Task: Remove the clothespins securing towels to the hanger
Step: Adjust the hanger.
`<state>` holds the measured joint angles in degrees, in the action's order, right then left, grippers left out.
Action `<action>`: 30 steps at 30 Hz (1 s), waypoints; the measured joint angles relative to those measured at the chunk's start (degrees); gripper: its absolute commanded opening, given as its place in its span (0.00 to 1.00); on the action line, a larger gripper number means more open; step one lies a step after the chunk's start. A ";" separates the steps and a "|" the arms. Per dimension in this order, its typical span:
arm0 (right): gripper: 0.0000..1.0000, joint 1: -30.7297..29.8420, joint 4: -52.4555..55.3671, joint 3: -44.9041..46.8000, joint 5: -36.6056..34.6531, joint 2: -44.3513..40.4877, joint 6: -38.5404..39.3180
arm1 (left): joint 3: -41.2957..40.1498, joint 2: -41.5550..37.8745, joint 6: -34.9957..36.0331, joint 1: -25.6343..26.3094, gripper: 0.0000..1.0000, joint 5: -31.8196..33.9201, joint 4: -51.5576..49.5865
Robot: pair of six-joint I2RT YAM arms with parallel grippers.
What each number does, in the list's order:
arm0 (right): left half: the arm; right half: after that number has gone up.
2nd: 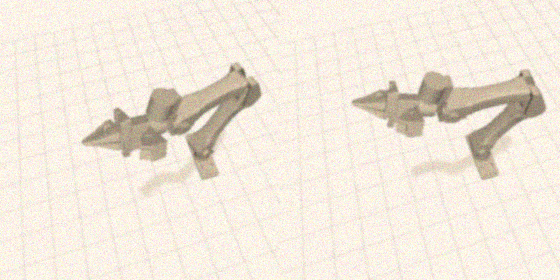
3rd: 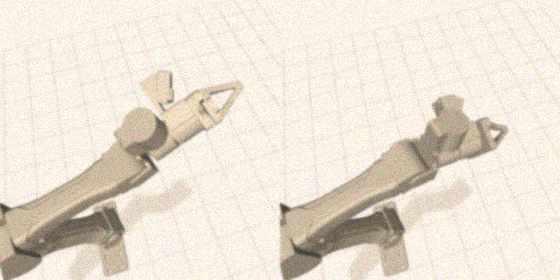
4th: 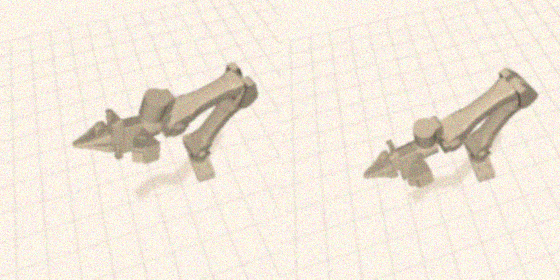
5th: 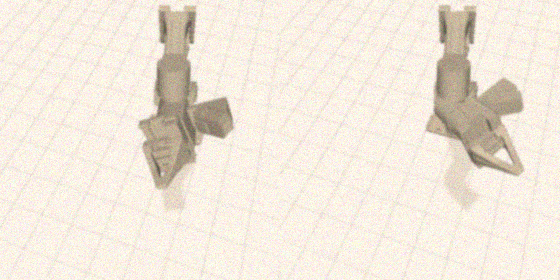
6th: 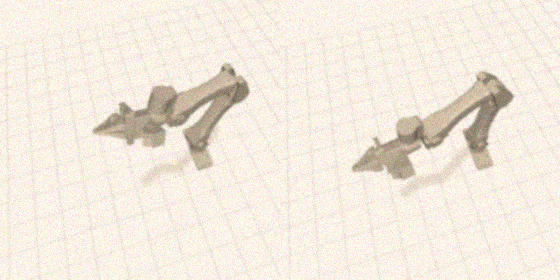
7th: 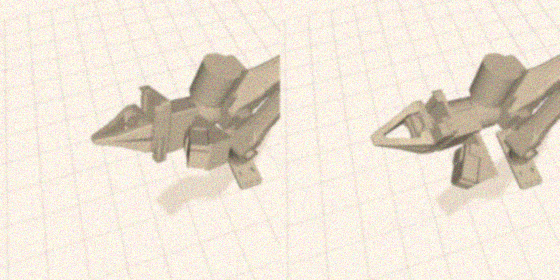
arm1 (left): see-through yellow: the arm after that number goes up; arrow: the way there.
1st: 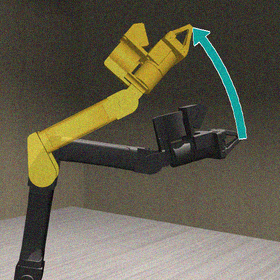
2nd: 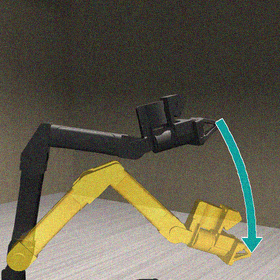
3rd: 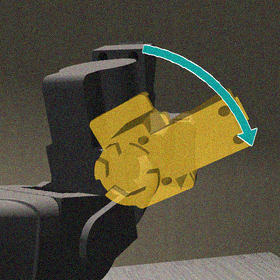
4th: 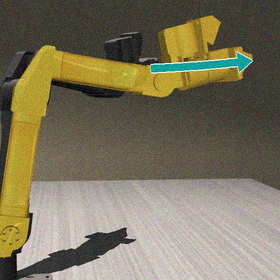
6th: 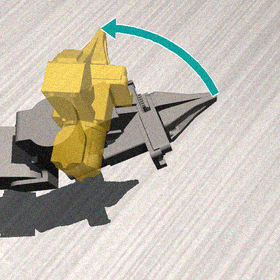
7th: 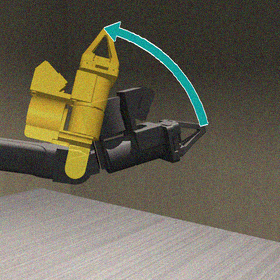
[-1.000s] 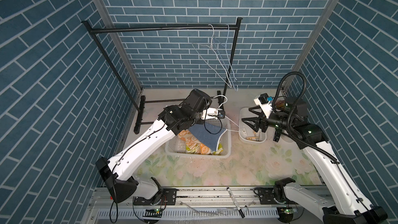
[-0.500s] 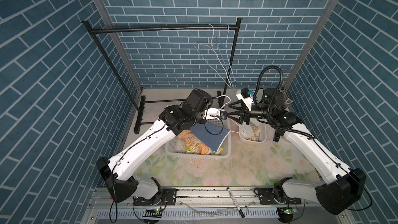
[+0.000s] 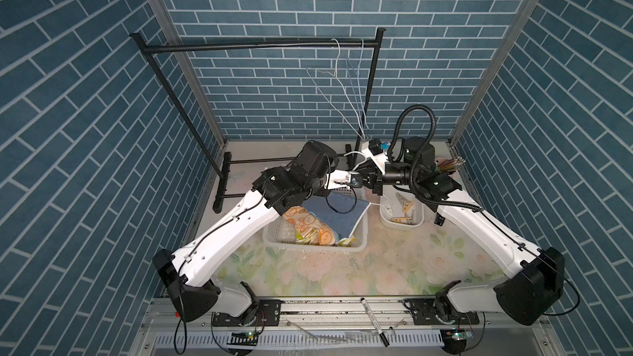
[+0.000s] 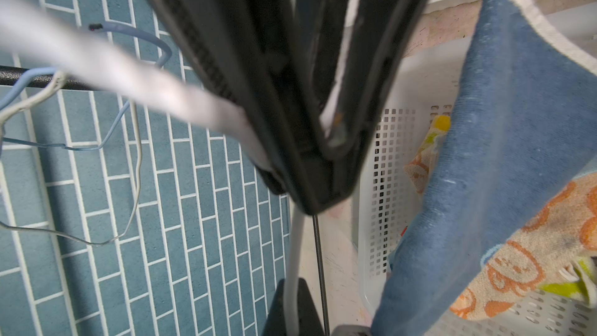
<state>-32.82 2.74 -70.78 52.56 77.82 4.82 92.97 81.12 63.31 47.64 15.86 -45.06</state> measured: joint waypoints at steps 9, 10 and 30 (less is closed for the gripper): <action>0.00 -0.09 2.19 0.07 -0.96 -1.03 5.31 | 0.04 -0.70 -4.26 -0.07 0.55 -4.92 -1.88; 0.00 -0.07 2.67 0.09 -1.36 -1.33 6.29 | 0.04 -1.05 -4.63 -0.15 0.56 -5.92 -2.45; 0.00 -8.39 -1.22 16.02 -24.28 -12.44 41.00 | -5.60 -18.56 -12.76 -14.69 0.67 -24.13 -4.17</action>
<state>-41.21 1.52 -54.76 28.27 65.39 45.82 87.37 62.57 50.54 32.95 -8.27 -49.23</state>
